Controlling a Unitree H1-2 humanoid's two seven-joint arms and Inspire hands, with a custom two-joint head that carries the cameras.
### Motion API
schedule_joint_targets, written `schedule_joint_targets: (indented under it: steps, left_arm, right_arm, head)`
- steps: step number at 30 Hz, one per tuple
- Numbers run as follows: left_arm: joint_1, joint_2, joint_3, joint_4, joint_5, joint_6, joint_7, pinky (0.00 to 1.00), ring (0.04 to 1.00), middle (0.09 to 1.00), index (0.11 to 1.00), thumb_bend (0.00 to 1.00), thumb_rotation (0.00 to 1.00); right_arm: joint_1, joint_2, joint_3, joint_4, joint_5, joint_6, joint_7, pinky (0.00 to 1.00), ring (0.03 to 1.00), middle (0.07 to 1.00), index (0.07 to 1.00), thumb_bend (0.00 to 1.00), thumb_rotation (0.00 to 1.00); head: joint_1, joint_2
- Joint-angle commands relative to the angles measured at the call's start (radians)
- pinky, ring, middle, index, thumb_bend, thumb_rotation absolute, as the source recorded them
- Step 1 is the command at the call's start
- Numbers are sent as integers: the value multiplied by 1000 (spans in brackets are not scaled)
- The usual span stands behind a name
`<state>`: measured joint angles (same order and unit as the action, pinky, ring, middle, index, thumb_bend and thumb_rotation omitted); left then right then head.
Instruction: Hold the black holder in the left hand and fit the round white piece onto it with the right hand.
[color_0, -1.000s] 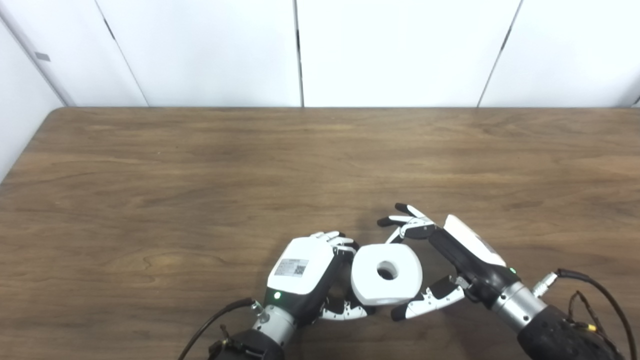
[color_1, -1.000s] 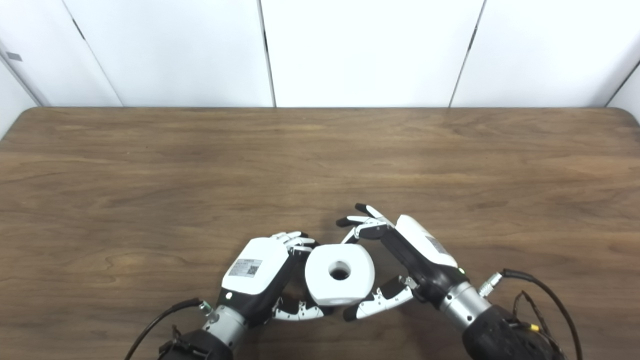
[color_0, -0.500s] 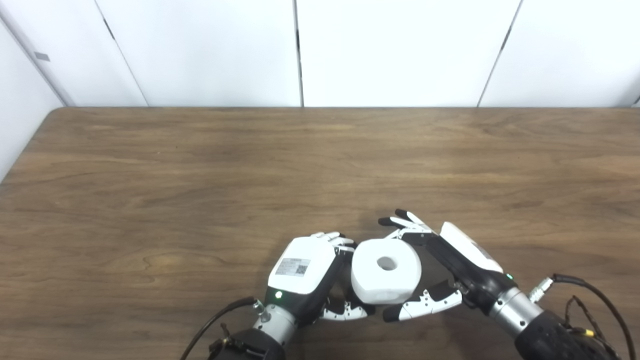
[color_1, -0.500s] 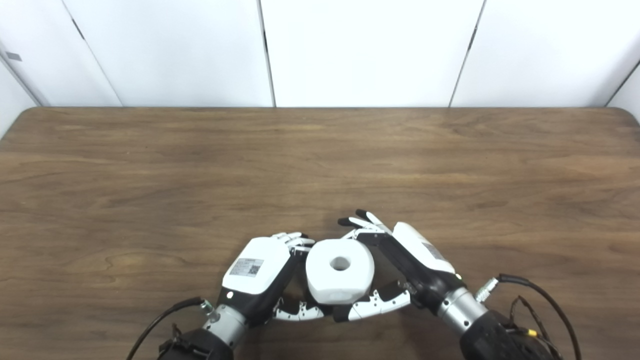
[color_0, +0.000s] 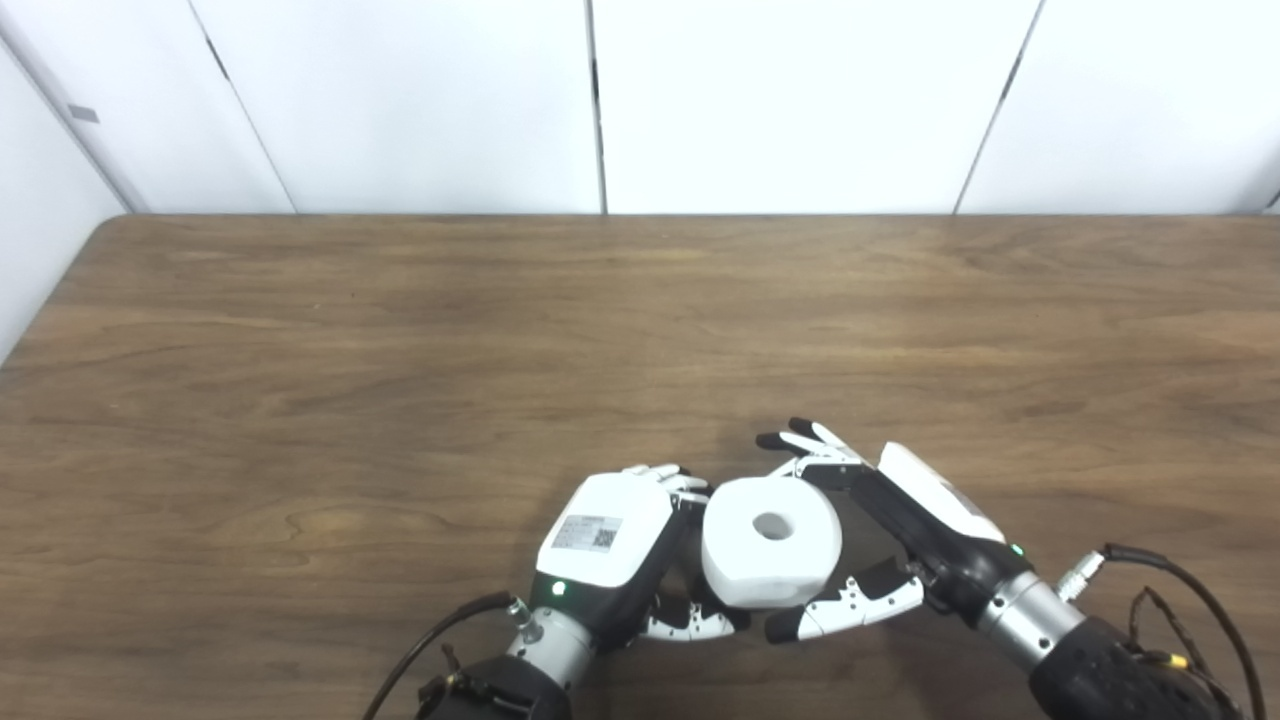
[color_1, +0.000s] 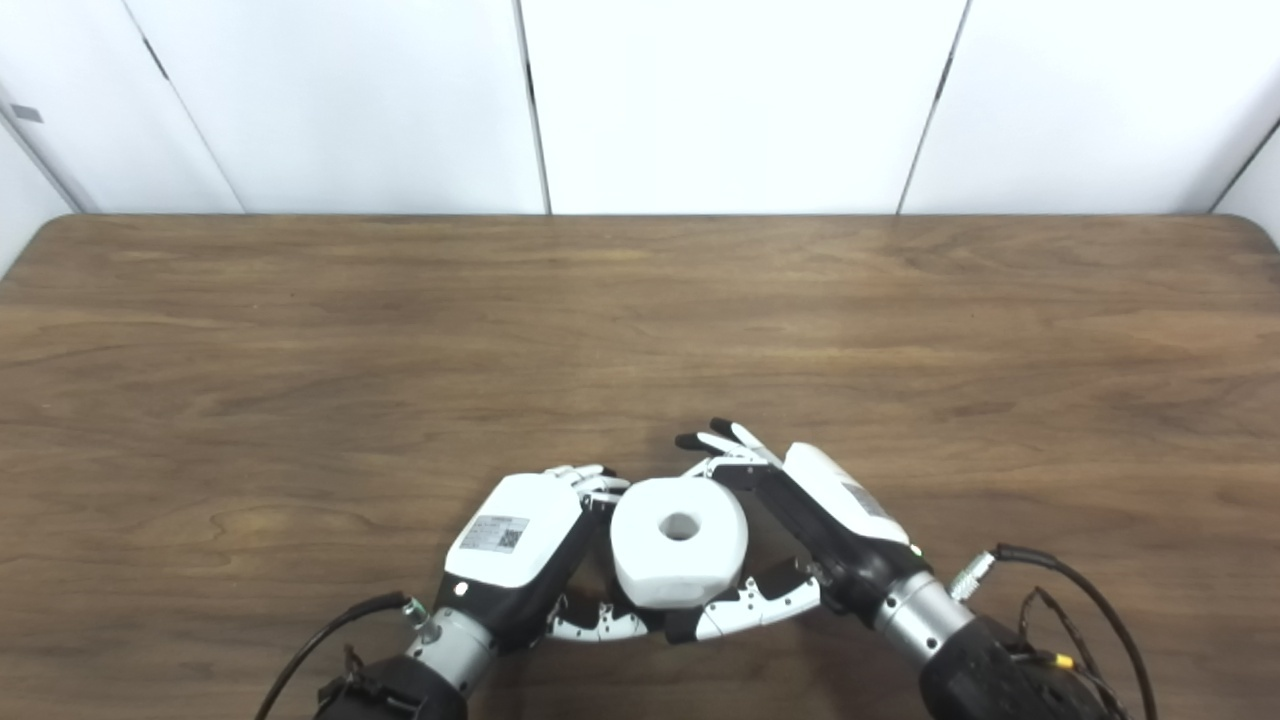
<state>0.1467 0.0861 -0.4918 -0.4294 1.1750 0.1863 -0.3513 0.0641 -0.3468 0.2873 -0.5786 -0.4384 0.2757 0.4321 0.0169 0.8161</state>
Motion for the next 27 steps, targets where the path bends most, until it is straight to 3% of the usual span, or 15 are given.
schedule_joint_targets:
  steps: [1,6,27]
  left_arm:
    - [13,14,-7,48,-3,14,-68,842,861,787,487,521,61]
    - [3,25,-3,66,-10,9,-59,847,861,788,487,521,60]
    - [-26,51,12,131,-73,-5,-14,844,857,785,488,521,59]
  right_arm:
    - [-18,-6,2,3,26,-12,15,916,1000,914,890,1000,469]
    - [-36,-10,5,-1,41,-14,18,932,1000,916,901,1000,530]
    - [-77,-17,-18,-59,34,5,33,926,1000,930,870,1000,504]
  head:
    - [-1,-2]
    - [-6,-6]
    - [-36,-19]
